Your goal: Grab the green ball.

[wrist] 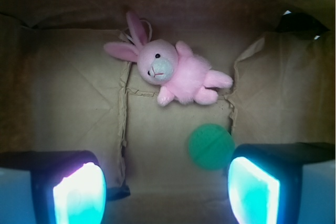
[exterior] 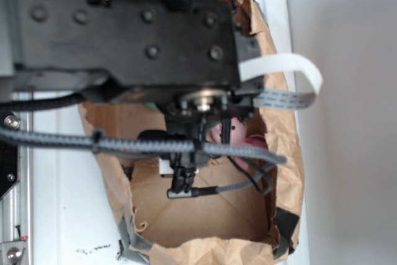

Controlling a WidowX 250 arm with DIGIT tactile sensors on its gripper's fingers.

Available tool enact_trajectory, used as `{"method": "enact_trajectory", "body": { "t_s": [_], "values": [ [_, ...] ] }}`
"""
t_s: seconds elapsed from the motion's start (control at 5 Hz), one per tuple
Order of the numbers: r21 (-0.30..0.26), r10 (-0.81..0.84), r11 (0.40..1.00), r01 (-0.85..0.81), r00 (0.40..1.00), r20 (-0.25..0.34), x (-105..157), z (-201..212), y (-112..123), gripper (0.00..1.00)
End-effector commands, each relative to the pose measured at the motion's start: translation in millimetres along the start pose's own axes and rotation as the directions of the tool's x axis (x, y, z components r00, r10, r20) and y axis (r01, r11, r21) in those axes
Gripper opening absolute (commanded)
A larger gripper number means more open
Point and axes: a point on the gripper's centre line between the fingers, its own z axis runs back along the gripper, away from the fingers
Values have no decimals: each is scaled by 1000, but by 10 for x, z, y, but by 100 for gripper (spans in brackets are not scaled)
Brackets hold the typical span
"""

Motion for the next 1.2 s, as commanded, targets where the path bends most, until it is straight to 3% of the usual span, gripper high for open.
{"method": "enact_trajectory", "body": {
  "t_s": [0.0,0.2,1.0],
  "values": [
    [47,42,998,-45,998,54,16,-70,214,100],
    [70,64,995,-68,996,61,17,-190,253,100],
    [70,64,995,-68,996,61,17,-190,253,100]
  ]
}}
